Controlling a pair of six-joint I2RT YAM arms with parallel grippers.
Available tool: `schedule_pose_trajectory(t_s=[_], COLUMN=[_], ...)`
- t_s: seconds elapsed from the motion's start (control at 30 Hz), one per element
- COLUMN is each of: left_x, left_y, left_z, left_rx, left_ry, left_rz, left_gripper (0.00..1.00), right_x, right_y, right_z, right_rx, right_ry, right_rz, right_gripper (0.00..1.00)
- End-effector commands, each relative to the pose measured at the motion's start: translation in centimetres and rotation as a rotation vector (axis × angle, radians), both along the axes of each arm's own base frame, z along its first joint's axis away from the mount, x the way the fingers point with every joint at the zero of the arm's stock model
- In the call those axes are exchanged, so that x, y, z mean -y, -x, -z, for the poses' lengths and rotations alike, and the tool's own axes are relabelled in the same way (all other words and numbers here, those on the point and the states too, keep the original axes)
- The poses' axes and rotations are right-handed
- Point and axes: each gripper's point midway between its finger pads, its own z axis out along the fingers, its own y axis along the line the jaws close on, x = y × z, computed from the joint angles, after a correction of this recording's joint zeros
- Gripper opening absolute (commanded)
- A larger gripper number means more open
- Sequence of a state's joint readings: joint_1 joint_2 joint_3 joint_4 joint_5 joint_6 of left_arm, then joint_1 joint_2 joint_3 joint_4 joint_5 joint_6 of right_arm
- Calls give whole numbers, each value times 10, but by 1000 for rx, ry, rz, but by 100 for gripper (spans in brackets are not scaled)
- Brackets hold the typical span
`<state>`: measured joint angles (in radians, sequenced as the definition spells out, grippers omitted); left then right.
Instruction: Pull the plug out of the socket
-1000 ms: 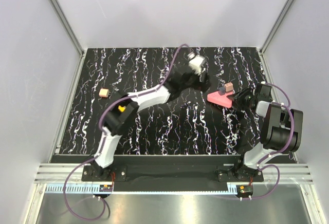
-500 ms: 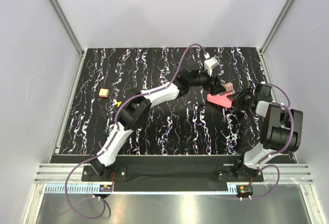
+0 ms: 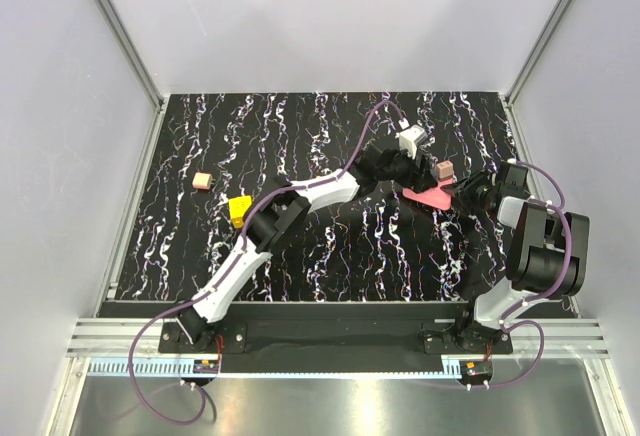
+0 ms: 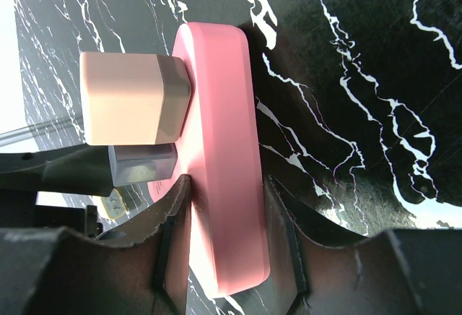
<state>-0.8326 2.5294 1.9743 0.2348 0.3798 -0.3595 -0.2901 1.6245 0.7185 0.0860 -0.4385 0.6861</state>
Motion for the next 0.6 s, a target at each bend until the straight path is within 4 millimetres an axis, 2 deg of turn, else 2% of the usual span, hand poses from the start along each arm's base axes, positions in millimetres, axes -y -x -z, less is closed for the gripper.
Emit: schedule_pose_trajectory(t_s=[0.0,0.2,0.37,0.43,0.57], left_x=[17,18,27,29,27], left_y=[-13,-18,-21,-17,-14], left_z=[-37,-38,-41,-36,-37], left_rx=[58,39,25,23,23], left_ry=[88,108,128,115,116], left_rz=[-21,-68,-54,-44,-33], left_gripper=[73,63,57,56,54], right_x=[0,0,0,0,0], right_y=[53,53,53,53,53], right_z=[54,54,54,54,54], right_rx=[-251,-252,-250,-251,-250], right_ry=[69,67,69,69,68], right_rz=[-2,-3,-4,-2,-3], right_gripper=[0,0,0,0,0])
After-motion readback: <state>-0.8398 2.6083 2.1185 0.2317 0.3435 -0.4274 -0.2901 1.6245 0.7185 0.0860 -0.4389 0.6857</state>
